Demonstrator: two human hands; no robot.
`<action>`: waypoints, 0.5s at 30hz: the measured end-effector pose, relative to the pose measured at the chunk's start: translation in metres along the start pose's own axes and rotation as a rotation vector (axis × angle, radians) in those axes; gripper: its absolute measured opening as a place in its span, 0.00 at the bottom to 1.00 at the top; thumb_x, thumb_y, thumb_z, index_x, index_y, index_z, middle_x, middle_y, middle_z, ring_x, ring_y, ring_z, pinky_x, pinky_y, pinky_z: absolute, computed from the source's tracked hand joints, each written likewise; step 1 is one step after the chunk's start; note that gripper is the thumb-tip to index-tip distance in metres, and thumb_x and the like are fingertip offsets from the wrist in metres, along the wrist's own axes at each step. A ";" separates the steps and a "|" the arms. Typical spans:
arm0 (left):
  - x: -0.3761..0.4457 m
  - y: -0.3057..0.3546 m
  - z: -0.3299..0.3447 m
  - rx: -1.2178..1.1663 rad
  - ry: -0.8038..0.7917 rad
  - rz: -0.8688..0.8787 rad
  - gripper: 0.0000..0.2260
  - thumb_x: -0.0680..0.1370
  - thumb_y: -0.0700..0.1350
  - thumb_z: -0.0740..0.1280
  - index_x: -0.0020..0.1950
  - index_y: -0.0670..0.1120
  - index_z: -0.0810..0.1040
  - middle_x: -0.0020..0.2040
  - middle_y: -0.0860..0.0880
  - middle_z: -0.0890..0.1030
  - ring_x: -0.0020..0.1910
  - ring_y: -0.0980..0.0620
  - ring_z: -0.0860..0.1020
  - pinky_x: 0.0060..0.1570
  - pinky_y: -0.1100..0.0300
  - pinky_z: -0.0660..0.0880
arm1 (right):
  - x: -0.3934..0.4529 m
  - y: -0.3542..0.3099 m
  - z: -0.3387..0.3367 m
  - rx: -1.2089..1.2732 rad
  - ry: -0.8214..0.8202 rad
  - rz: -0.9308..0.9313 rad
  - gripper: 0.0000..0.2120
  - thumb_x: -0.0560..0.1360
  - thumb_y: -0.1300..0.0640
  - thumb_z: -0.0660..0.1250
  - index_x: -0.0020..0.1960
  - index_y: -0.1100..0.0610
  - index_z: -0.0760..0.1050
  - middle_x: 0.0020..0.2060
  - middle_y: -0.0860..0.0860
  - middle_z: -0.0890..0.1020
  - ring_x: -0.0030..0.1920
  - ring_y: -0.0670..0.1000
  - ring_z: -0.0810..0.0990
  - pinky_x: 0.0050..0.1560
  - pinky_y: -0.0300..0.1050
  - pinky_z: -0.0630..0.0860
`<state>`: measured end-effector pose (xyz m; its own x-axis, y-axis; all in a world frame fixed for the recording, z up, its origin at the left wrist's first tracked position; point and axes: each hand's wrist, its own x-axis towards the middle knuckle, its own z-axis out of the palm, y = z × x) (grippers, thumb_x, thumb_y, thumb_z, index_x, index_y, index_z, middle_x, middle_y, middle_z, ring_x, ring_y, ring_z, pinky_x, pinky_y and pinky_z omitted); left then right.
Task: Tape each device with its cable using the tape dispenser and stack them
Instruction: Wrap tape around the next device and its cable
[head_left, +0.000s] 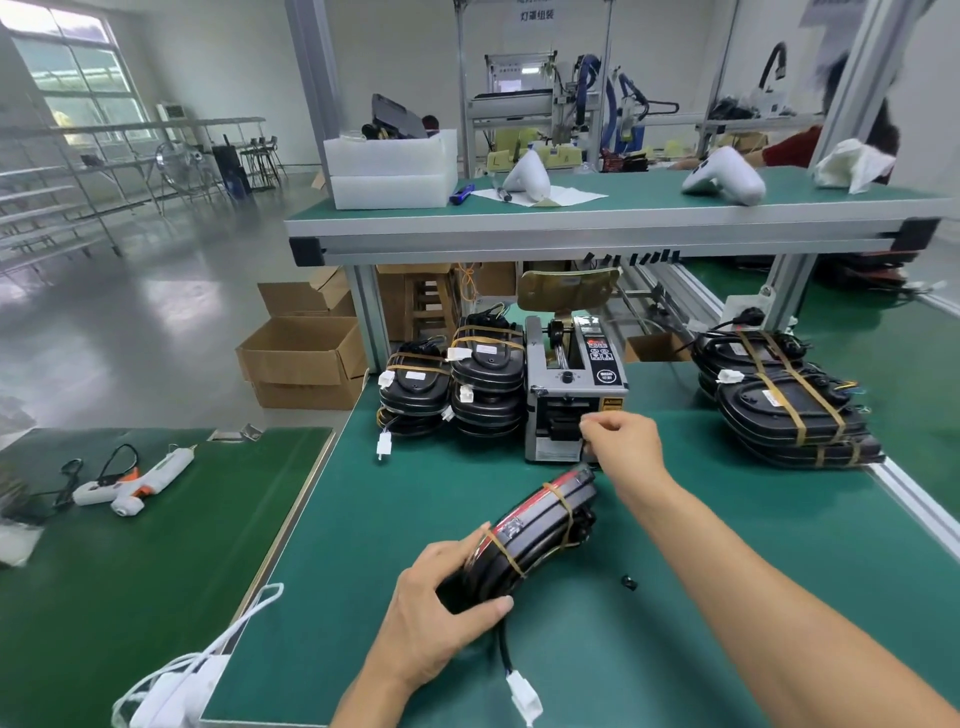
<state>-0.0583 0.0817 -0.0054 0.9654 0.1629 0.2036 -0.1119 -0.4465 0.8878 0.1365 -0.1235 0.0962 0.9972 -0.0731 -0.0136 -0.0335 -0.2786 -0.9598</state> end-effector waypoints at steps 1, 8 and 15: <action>0.000 0.000 0.000 -0.001 0.006 0.000 0.32 0.68 0.56 0.82 0.71 0.68 0.80 0.62 0.60 0.83 0.65 0.55 0.82 0.70 0.51 0.76 | 0.004 0.005 0.004 0.004 0.014 0.039 0.14 0.75 0.62 0.69 0.33 0.51 0.83 0.42 0.50 0.88 0.42 0.51 0.81 0.51 0.49 0.80; 0.000 0.000 0.000 0.007 0.019 0.010 0.31 0.68 0.57 0.82 0.71 0.69 0.80 0.60 0.58 0.83 0.64 0.54 0.83 0.68 0.56 0.76 | 0.019 0.010 0.022 0.038 0.118 0.101 0.08 0.76 0.58 0.71 0.40 0.49 0.85 0.44 0.44 0.87 0.49 0.50 0.82 0.49 0.42 0.74; 0.000 0.000 0.001 0.011 0.019 0.010 0.31 0.68 0.58 0.82 0.71 0.70 0.80 0.60 0.59 0.82 0.63 0.53 0.82 0.68 0.58 0.76 | 0.026 0.007 0.033 0.115 0.199 0.236 0.06 0.72 0.62 0.70 0.41 0.64 0.84 0.37 0.59 0.85 0.37 0.51 0.78 0.37 0.40 0.72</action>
<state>-0.0583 0.0812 -0.0057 0.9597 0.1749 0.2202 -0.1187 -0.4578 0.8811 0.1641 -0.0956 0.0803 0.9299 -0.3115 -0.1957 -0.2434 -0.1224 -0.9622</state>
